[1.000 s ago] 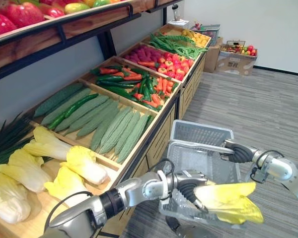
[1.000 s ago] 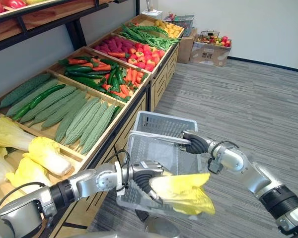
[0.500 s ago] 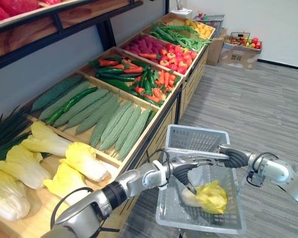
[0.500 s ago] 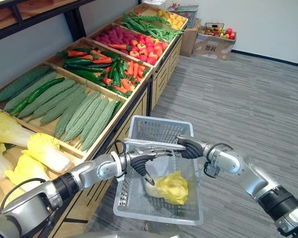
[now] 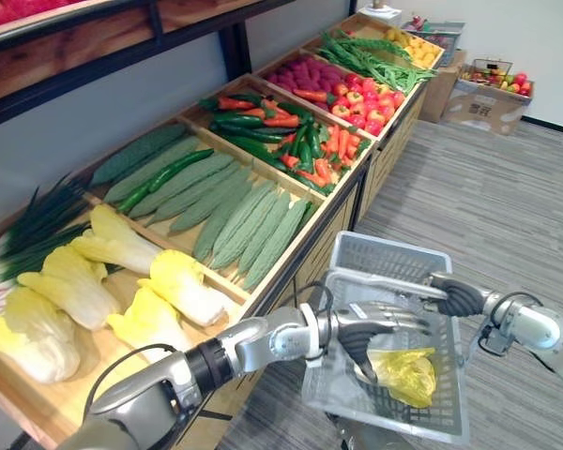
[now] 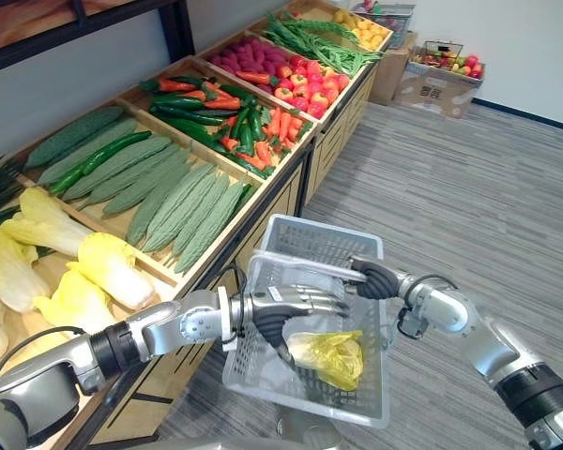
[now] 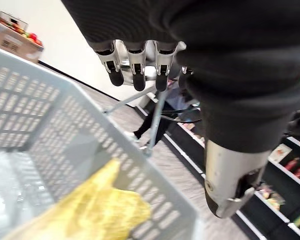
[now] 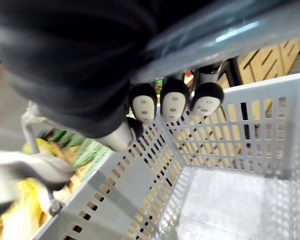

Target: Pick vegetable in the basket

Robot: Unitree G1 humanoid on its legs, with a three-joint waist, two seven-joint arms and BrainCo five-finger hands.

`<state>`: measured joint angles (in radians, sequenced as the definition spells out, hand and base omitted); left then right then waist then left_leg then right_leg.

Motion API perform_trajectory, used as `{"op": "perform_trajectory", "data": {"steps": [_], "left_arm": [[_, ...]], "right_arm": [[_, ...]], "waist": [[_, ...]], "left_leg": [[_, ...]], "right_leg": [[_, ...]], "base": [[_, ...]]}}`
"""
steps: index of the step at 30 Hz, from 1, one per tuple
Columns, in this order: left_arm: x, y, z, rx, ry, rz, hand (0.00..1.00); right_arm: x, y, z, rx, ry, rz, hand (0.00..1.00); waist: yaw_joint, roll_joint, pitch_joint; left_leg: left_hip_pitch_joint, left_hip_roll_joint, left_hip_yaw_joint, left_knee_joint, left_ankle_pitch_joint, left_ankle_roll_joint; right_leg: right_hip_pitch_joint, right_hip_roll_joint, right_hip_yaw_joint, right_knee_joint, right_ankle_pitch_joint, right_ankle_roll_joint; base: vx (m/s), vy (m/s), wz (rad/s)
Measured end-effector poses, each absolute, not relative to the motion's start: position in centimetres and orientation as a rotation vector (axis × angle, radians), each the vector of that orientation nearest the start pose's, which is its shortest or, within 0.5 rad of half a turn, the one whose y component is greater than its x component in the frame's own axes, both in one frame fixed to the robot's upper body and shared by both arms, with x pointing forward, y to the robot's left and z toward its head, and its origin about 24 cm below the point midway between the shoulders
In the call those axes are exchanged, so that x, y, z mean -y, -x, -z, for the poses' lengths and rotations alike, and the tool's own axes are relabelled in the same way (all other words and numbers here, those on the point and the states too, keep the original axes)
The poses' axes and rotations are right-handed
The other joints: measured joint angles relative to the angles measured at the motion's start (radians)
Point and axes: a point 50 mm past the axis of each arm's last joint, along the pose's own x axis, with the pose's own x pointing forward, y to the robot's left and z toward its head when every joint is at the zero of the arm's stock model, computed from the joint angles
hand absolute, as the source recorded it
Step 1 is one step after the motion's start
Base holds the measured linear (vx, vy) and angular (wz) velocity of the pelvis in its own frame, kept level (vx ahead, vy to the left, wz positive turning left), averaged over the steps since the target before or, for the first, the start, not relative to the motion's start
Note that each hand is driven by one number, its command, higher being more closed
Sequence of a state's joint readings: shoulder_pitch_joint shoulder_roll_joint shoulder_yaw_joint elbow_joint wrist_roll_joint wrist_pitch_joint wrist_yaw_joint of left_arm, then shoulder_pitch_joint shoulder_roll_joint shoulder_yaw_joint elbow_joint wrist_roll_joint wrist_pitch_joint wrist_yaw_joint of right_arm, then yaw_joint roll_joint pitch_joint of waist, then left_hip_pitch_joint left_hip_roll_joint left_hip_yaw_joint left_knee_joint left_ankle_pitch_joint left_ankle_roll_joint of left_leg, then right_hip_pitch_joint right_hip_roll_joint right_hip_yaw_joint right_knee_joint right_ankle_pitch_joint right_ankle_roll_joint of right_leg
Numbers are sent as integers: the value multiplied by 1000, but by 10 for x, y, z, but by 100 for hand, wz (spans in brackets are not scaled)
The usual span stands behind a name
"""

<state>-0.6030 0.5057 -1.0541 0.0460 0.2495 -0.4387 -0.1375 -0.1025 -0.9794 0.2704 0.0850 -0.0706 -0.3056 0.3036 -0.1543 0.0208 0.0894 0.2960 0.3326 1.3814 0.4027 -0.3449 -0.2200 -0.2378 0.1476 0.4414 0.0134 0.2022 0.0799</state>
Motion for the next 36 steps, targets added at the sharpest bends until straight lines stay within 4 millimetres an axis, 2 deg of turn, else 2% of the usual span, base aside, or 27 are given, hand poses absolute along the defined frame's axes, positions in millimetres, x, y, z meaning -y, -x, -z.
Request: {"op": "perform_trajectory", "data": {"steps": [4, 7, 11, 15, 18, 20, 23, 25, 26, 28, 30, 31, 32, 34, 36], "left_arm": [[1, -188, -103, 795, -692, 1430, 0], [3, -173, -111, 814, -584, 1486, 0], [2, -161, -117, 829, -519, 1529, 0], [1, -157, -121, 846, -505, 1533, 0], [-3, -157, -133, 886, -453, 1464, 0], [-13, -165, -144, 891, -379, 1327, 0], [-27, -176, -150, 886, -353, 1173, 0], [-48, -187, -154, 862, -339, 991, 0], [-53, -190, -154, 854, -341, 936, 0], [-85, -202, -157, 818, -327, 682, 0], [-106, -207, -158, 803, -343, 507, 0], [-127, -210, -156, 766, -341, 346, 0], [-138, -211, -153, 739, -348, 253, 0], [-156, -212, -144, 678, -359, 111, 0], [-172, -214, -130, 596, -378, -10, 0]], "right_arm": [[267, -256, -84, -31, 1028, -475, 100], [284, -253, -74, -88, 1012, -360, 100], [302, -251, -69, -136, 993, -223, 100], [320, -243, -67, -162, 972, -85, 100], [339, -225, -54, -211, 874, 79, 100], [357, -201, -37, -290, 780, 229, 100], [372, -170, -15, -390, 689, 368, 100], [379, -139, 10, -494, 589, 489, 100], [381, -131, 16, -521, 562, 520, 100], [384, -102, 41, -626, 438, 639, 100], [387, -84, 55, -695, 364, 714, 100], [385, -67, 69, -763, 281, 779, 100], [382, -58, 78, -803, 232, 814, 100], [375, -42, 93, -875, 134, 867, 100], [369, -33, 104, -932, 56, 903, 100]], "waist": [[10, -10, 6], [21, -10, 9], [25, -8, 11], [30, -5, 21], [31, -3, 33], [52, -2, 39], [80, 0, 41], [93, -1, 41], [100, -2, 42], [126, -6, 42], [137, -8, 38], [138, -5, 36], [144, -5, 36], [164, -7, 35], [172, -7, 33]], "left_leg": [[-20, 0, -44, -1, 1, 6], [-38, 0, -74, 0, 1, 12], [-58, 2, -108, 3, -2, 19], [-71, 4, -143, 4, -3, 21], [-110, 8, -209, 4, 3, 35], [-152, 9, -276, 3, 11, 49], [-195, 7, -362, -2, 24, 70], [-237, -13, -457, -24, 42, 94], [-245, -20, -478, -30, 47, 102], [-270, -62, -556, -73, 75, 117], [-288, -95, -610, -109, 92, 130], [-309, -124, -678, -139, 109, 135], [-318, -140, -713, -159, 123, 143], [-333, -166, -768, -194, 153, 148], [-342, -193, -822, -236, 183, 160]], "right_leg": [[1, -18, -31, 0, 0, 0], [1, -33, -56, 0, 0, 0], [1, -49, -84, 0, 0, 0], [4, -63, -112, 2, -1, 0], [5, -85, -166, 4, -4, 1], [5, -110, -223, 5, -12, -3], [17, -140, -297, 4, -19, 0], [34, -179, -377, 5, -31, 4], [38, -188, -394, 5, -34, 5], [54, -227, -453, 6, -48, 10], [62, -255, -495, 1, -55, 12], [83, -280, -547, -18, -61, 18], [92, -291, -575, -24, -68, 18], [105, -303, -617, -32, -76, 21], [117, -318, -647, -32, -82, 27]], "base": [[-56, -26, 24], [-54, -20, 28], [-56, -14, 25], [-45, -11, 27], [-56, -30, 56], [-76, -43, 76], [-72, -33, 94], [-76, -2, 112], [-55, 24, 101], [-40, 37, 94], [-14, 41, 102], [11, 48, 129], [15, 37, 116], [36, 15, 89], [55, 19, 88]]}}
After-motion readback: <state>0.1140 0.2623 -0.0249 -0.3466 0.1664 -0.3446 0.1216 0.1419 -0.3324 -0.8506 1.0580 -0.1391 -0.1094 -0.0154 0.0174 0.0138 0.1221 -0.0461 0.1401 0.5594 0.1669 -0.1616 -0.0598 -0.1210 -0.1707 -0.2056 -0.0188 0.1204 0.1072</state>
